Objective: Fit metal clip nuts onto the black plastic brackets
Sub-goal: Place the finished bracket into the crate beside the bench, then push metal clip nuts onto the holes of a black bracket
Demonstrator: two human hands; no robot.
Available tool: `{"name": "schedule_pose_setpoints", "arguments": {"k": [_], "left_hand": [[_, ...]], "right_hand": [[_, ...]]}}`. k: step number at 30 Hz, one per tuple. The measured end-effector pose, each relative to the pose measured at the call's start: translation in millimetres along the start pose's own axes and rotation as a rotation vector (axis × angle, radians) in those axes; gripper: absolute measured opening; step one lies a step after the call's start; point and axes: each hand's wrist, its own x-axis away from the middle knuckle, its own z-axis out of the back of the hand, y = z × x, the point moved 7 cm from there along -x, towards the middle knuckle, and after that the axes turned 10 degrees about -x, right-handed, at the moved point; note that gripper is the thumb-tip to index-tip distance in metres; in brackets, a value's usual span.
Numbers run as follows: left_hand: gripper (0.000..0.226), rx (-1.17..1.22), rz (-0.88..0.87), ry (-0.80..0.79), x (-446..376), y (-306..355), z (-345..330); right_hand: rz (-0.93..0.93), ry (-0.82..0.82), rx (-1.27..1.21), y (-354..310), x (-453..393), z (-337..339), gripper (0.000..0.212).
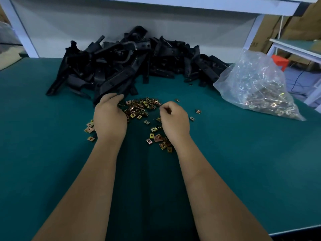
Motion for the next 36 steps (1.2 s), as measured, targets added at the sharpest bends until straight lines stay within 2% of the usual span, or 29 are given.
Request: {"name": "schedule_pose_setpoints", "arguments": {"k": [2, 4, 6, 9, 15, 19, 23, 26, 30, 36], "left_hand": [[0.049, 0.069, -0.056, 0.018, 3.4, 9.8, 0.8], [0.049, 0.110, -0.181, -0.001, 9.6, 26.5, -2.2], [0.051, 0.125, -0.339, -0.073, 17.7, 45.9, -10.6], [0.057, 0.120, -0.514, -0.229, 30.6, 69.1, -28.5], [0.047, 0.303, -0.490, -0.214, 32.2, 68.6, -28.3], [0.042, 0.353, -0.505, -0.232, 33.7, 68.7, -28.0], [0.037, 0.374, -0.419, -0.326, 34.1, 67.3, -35.0], [0.026, 0.426, -0.192, -0.384, 24.6, 55.2, -43.8], [0.019, 0.637, 0.060, -0.364, 18.4, 38.4, -44.4], [0.019, 0.831, 0.108, -0.320, 19.7, 38.3, -37.3]], "right_hand": [[-0.003, 0.006, -0.124, -0.3, 1.0, 0.7, 0.015], [-0.024, -0.005, -0.276, -0.1, 2.3, -0.7, 0.027], [-0.042, -0.005, -0.358, 1.4, 2.2, -1.4, 0.043], [-0.082, 0.043, -0.423, 7.3, -1.8, 3.5, 0.041], [-0.154, 0.177, -0.709, 14.9, -7.5, 15.1, 0.012], [-0.192, 0.230, -0.798, 18.9, -7.6, 16.6, 0.021], [-0.246, 0.253, -0.907, 22.9, -8.0, 18.7, 0.030], [-0.246, 0.181, -1.010, 17.2, -10.2, 14.2, 0.031], [-0.222, 0.020, -1.103, 5.6, -9.4, 4.9, 0.029], [-0.183, -0.178, -1.054, -7.2, -2.3, -5.7, 0.029]]}}
